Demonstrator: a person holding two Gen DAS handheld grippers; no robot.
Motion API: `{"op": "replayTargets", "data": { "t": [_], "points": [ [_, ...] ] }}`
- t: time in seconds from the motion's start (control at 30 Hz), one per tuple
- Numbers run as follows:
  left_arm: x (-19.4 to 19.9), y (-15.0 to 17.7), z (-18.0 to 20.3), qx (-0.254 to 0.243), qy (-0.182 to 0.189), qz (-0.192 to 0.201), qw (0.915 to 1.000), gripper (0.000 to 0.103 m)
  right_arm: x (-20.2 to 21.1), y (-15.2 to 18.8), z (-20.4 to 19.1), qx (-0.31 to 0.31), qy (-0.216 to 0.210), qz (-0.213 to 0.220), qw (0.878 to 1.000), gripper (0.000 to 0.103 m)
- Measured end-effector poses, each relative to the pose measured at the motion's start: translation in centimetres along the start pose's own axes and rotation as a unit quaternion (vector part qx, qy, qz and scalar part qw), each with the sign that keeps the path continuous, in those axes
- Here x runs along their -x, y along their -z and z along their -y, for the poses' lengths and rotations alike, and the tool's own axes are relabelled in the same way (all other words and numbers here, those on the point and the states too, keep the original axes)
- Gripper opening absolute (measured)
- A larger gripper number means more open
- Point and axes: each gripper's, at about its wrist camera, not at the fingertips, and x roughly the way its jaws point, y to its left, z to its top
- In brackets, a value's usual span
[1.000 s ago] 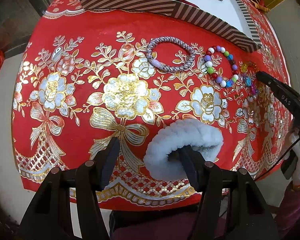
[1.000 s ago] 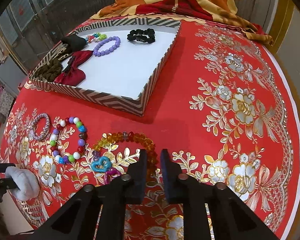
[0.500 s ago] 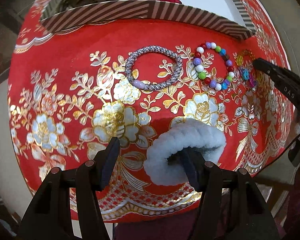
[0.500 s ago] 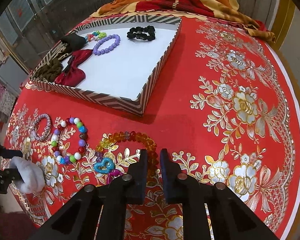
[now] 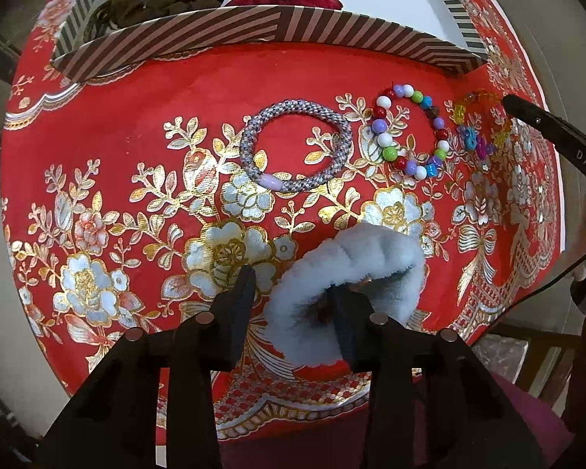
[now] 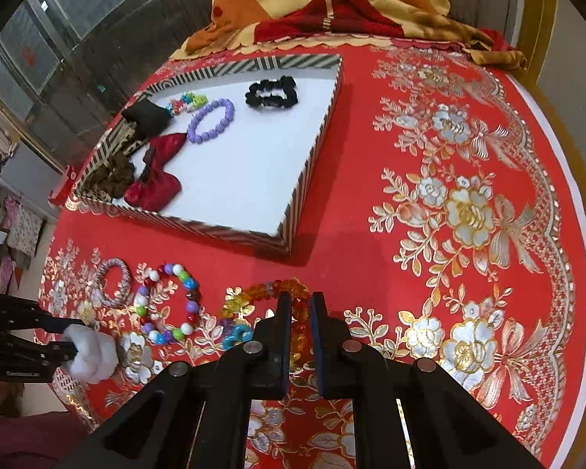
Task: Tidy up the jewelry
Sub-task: 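Grasp white fluffy scrunchie with left tool while right tool grasps amber bead bracelet, then carry the scrunchie and amber bracelet into the tray and open both tools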
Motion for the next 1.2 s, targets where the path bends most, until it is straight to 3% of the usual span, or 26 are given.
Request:
{"op": "replayTargets", "data": {
  "t": [0.67, 1.2],
  "points": [
    [1.8, 0.0, -0.7, -0.026, -0.015, 0.020, 0.9993, 0.017, 3.4, -0.9, -1.9, 0.012, 0.001, 0.022, 1.000, 0.009],
    [6.5, -3.5, -1.3, -0.026, 0.032, 0.058, 0.9975, 0.015, 7.8, -5.0, -3.1, 0.031, 0.000, 0.072, 0.997, 0.009]
  ]
}}
